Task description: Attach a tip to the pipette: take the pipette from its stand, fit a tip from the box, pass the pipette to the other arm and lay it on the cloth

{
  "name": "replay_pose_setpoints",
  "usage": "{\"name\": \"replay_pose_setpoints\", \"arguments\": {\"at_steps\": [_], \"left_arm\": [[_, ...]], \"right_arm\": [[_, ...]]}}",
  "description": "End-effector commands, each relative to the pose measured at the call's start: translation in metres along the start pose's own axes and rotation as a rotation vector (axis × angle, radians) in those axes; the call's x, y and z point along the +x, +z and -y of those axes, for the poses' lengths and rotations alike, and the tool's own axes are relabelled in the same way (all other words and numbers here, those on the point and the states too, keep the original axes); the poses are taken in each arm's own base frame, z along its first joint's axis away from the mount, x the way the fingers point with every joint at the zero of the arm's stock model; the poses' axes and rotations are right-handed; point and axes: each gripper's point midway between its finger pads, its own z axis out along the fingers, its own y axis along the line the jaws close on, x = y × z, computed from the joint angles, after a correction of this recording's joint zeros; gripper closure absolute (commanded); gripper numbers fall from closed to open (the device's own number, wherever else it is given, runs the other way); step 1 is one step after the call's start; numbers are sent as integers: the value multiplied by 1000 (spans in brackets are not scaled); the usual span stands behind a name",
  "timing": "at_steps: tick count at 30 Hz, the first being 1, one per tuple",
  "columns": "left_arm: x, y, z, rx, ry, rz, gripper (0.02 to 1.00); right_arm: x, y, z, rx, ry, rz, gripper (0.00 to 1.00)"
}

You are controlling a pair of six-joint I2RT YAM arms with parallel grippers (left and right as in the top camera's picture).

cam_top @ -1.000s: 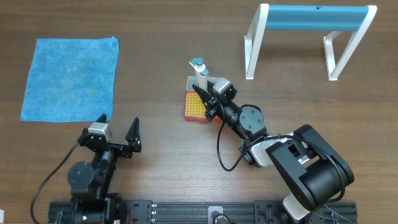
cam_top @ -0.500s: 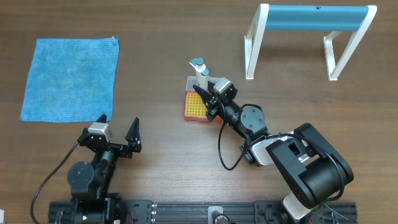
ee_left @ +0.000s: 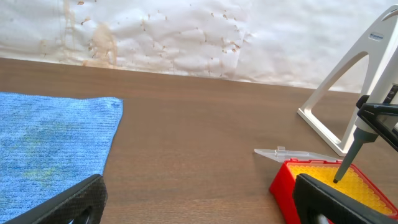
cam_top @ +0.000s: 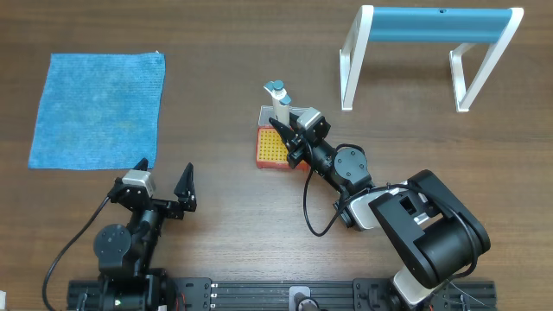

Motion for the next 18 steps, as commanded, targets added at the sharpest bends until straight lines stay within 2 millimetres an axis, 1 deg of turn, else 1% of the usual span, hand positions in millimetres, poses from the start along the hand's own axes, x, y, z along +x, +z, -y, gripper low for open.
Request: {"name": "replay_pose_setpoints", "arguments": {"at_steps": [1,13,18], "left_arm": [[1,0,-1,-6,-1,4,53],[1,0,-1,-6,-1,4,53],[1,0,-1,-6,-1,4,53]], "right_arm": [[-6,5,-5,-32,12,21,925],[-7,7,-5,-41,12,20,925],[5,9,-4,-40,18,-3,925]]}}
